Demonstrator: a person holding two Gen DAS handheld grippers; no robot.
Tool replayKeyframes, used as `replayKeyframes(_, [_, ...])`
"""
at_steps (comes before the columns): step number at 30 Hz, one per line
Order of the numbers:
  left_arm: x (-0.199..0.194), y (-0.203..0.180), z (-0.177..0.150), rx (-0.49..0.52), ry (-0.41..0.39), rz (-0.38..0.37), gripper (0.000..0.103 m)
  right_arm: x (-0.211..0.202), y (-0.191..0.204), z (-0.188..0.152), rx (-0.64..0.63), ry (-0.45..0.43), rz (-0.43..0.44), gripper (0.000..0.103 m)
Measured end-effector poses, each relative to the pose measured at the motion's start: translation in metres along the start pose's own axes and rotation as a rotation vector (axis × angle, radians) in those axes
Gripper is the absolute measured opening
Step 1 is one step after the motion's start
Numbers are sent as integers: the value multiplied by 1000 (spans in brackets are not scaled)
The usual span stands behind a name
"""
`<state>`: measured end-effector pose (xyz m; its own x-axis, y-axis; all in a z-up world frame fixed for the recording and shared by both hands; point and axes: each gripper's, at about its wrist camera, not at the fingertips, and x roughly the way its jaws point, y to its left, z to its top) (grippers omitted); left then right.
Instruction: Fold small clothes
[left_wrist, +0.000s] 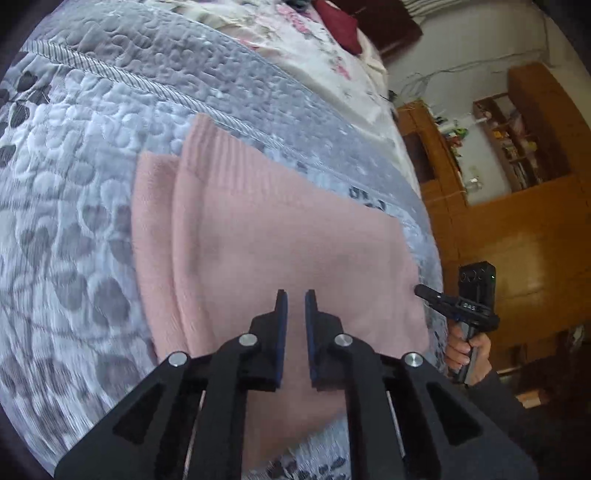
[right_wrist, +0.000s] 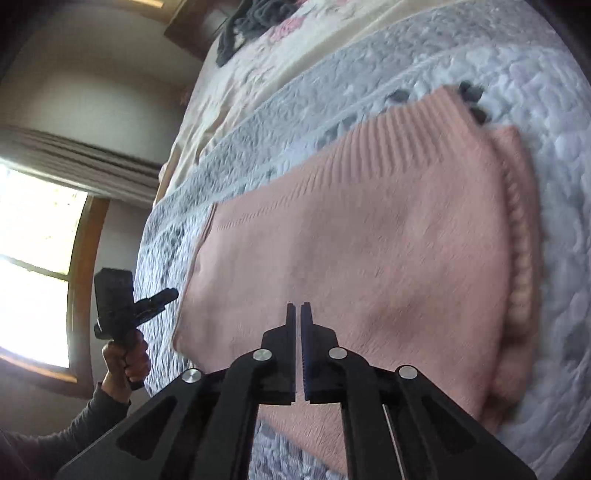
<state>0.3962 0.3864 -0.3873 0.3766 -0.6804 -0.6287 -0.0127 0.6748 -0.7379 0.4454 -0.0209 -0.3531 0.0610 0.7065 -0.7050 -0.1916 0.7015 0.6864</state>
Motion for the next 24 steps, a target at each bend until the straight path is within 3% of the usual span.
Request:
replayKeyframes(2, [15,15,-23,-24,52,95,7,21,-7,-17,0,56,-67,1])
replayKeyframes(3, [23,26,-31,-41,73,132,1,28,-14,-23,-2,67,-121,0])
replayKeyframes(4, [23,35,-35,-58,73,138,2,29,-19,-26,8,58,-114,0])
replayKeyframes(5, [19,37,-35,-83,63,127,1,24,-21,-27,41,52,-110,0])
replayKeyframes(7, [5,22,-33,-65,26,103,9,5,-8,-31,46,12,-95,10])
replayKeyframes(8, [-3,11,-35,-50,10,57,19,-4,1,-36,36,1,-65,13])
replayKeyframes(9, [-8,-2,-39,-23,6,17,19,-11,6,-44,25,2,-51,13])
replayKeyframes(12, [9,-20,-61,60,73,32,20,-17,-8,-72,34,36,-89,11])
replayKeyframes(13, [20,-14,-69,57,105,78,21,-15,-22,-80,59,44,-121,5])
replayKeyframes(14, [31,-4,-75,52,134,120,14,-18,-41,-86,104,41,-113,0])
replayKeyframes(15, [34,7,-79,28,135,126,1,-24,-56,-89,165,29,-77,0])
replayKeyframes(18, [17,21,-75,-72,103,49,6,-59,-60,-87,213,-72,-76,7])
replayKeyframes(19, [8,22,-74,-86,97,18,14,-68,-62,-85,224,-90,-84,9])
replayKeyframes(20, [-2,25,-72,-97,83,2,29,-71,-66,-85,228,-81,-116,8])
replayKeyframes(21, [-11,30,-71,-109,73,11,31,-70,-70,-85,220,-55,-157,1])
replayKeyframes(23, [-21,46,-68,-142,91,47,27,-67,-73,-84,205,-26,-228,0])
replayKeyframes(24, [-27,54,-67,-170,107,41,23,-69,-67,-82,193,-37,-256,5])
